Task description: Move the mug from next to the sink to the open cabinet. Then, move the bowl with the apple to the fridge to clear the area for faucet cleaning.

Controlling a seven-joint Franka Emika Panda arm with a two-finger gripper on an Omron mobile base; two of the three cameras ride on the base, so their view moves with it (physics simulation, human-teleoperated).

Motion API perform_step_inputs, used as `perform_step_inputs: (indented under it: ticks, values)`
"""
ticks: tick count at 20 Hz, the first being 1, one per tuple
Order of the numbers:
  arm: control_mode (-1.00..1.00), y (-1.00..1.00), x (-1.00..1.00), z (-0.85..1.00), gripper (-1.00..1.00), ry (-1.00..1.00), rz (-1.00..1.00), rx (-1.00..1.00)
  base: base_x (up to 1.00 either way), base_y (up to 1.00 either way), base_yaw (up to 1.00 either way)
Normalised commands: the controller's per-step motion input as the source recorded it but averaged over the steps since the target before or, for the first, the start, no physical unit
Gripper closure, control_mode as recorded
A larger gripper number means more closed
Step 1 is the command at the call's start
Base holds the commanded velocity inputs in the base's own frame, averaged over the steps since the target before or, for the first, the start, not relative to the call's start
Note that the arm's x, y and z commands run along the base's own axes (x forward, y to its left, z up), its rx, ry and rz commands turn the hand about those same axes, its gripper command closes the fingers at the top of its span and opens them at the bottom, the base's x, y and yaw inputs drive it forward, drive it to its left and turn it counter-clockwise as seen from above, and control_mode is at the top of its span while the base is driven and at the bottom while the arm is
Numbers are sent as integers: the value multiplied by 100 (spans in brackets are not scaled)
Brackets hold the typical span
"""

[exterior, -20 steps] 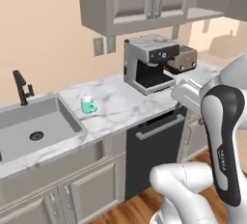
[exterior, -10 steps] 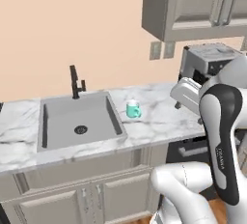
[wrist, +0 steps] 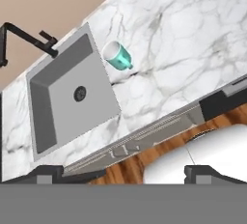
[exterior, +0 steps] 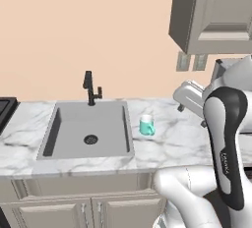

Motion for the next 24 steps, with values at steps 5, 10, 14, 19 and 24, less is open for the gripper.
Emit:
perform_step_inputs:
  ticks: [5,10,14,19,24]
  values:
    - [100,0,0,0,-100,0,0,0,9,-31,16]
    - [100,0,0,0,-100,0,0,0,-69,23,25]
    - [100,0,0,0,-100,0,0,0,-7,0,5]
    - [100,0,0,0,-100,0,0,0,8,-16,0]
    - [-100,-33,57,-6,-100,0,6,0,17,-17,1]
